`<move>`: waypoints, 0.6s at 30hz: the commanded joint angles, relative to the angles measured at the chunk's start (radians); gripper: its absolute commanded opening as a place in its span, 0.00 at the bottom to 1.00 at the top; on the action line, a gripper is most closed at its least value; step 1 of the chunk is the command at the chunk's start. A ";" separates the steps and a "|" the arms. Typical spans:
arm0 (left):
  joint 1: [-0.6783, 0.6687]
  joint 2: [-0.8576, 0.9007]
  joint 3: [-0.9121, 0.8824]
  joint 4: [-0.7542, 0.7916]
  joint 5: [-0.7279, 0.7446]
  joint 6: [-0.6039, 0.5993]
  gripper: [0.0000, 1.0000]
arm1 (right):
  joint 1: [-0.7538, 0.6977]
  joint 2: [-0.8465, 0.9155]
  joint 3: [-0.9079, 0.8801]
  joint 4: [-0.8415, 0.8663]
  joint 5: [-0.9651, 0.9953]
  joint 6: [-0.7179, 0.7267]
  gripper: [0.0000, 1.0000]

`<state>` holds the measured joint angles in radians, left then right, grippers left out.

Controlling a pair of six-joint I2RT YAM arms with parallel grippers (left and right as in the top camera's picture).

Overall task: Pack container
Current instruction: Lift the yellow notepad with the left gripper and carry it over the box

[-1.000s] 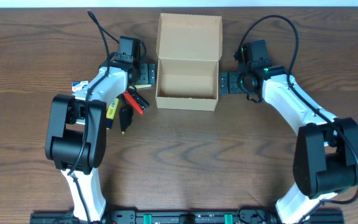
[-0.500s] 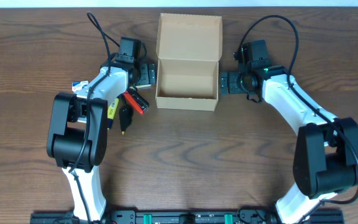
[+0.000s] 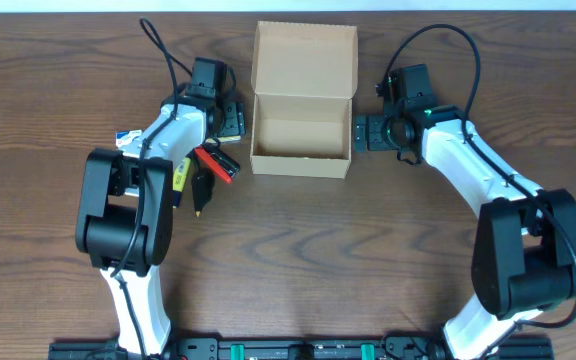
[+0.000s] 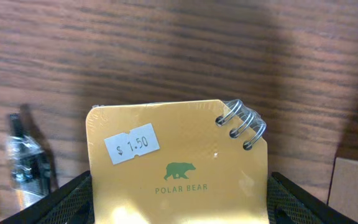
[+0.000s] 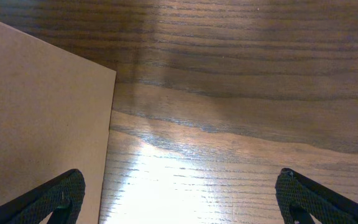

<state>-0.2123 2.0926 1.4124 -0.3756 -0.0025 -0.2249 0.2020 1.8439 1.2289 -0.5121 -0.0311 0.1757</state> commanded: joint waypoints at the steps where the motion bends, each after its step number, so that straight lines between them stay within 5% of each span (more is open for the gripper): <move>1: 0.005 0.016 0.117 -0.050 -0.079 0.004 0.52 | -0.005 0.000 0.000 -0.001 -0.006 0.011 0.99; 5: 0.005 0.016 0.292 -0.182 -0.123 0.041 0.32 | -0.005 0.000 0.000 -0.001 -0.006 0.011 0.99; 14: 0.004 0.016 0.688 -0.574 -0.172 0.044 0.06 | -0.005 0.000 0.000 -0.001 -0.006 0.011 0.99; 18: -0.010 0.016 0.861 -0.753 -0.155 0.023 0.06 | -0.005 0.000 0.000 -0.001 -0.006 0.011 0.99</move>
<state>-0.2134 2.1078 2.1696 -1.0756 -0.1486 -0.2020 0.2020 1.8439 1.2289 -0.5121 -0.0311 0.1757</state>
